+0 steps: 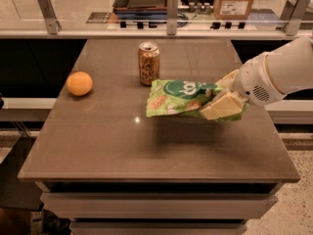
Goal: Move green rice chip bag near orange
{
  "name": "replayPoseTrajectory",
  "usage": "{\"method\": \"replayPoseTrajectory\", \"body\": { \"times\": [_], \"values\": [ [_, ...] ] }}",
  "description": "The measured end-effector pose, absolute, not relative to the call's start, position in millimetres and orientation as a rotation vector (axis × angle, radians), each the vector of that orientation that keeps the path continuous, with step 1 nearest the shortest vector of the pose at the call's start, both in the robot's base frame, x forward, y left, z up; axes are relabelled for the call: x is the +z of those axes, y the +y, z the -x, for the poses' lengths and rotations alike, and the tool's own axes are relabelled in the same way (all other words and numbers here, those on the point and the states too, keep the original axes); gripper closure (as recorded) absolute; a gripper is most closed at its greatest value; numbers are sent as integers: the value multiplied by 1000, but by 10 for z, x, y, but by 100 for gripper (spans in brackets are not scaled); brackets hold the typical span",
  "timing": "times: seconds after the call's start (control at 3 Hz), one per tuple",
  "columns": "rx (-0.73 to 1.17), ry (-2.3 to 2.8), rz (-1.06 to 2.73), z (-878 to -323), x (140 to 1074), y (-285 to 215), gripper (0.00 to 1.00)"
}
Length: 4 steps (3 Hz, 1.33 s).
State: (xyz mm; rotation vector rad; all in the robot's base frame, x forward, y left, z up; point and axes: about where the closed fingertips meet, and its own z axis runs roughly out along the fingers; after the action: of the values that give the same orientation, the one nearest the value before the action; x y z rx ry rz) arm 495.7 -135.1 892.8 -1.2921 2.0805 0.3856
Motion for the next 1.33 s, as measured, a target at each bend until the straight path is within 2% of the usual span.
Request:
{"method": "replayPoseTrajectory", "body": {
  "times": [0.67,1.33],
  "values": [
    [429,2053,1212,-4899,8999,-1209,100],
    [560,1962,1117,-4702,9174,-573,100]
  ]
}}
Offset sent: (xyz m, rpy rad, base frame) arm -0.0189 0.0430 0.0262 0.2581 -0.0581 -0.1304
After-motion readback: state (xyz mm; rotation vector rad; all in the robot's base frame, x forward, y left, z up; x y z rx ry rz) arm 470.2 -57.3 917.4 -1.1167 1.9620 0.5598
